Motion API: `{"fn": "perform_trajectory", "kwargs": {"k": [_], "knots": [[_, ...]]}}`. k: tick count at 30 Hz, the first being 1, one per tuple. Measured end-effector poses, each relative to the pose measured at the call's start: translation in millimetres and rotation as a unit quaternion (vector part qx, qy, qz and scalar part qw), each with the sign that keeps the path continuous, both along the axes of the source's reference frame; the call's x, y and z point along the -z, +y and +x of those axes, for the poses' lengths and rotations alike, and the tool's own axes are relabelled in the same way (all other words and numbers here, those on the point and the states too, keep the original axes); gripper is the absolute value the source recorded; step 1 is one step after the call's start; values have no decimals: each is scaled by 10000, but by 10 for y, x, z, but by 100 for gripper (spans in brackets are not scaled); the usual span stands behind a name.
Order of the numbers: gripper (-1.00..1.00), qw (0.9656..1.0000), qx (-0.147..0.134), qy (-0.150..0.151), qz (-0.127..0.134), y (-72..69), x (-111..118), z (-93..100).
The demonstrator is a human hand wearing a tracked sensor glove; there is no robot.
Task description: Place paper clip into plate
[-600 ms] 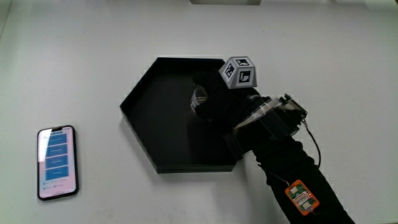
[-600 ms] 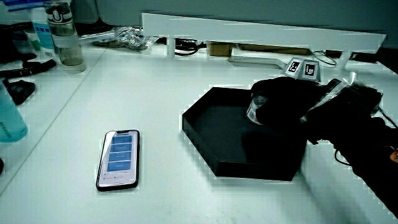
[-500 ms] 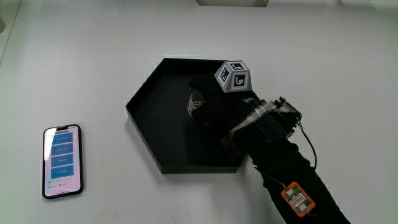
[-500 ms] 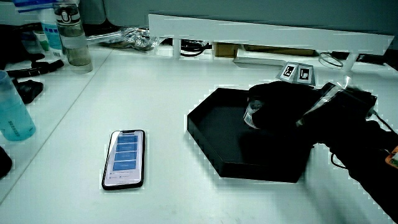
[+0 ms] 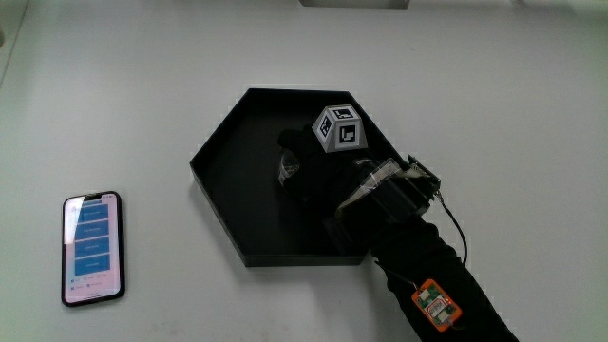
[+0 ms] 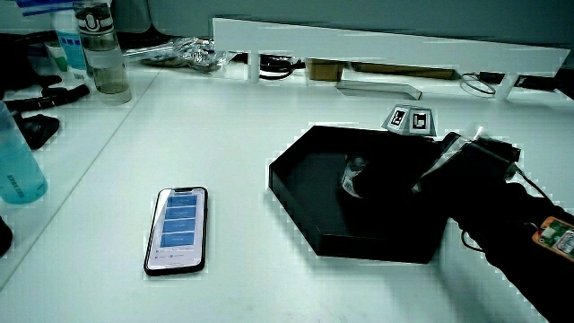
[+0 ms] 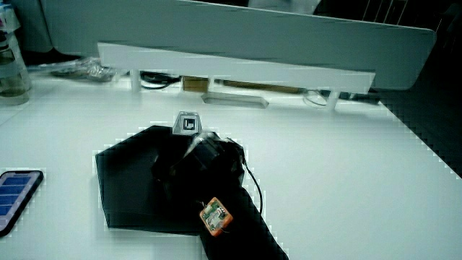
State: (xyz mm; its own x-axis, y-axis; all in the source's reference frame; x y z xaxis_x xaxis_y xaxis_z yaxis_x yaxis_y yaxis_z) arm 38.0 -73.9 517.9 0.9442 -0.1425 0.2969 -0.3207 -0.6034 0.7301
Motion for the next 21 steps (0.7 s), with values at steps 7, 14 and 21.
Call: {"fn": "perform_trajectory", "kwargs": {"k": [7,14,21], "knots": [[0,9997,145,163,71,59,-52,-43],[0,9992,149,380,37,36,-63,-47],[-43,9980,320,435,-340,46,-99,-63]]}}
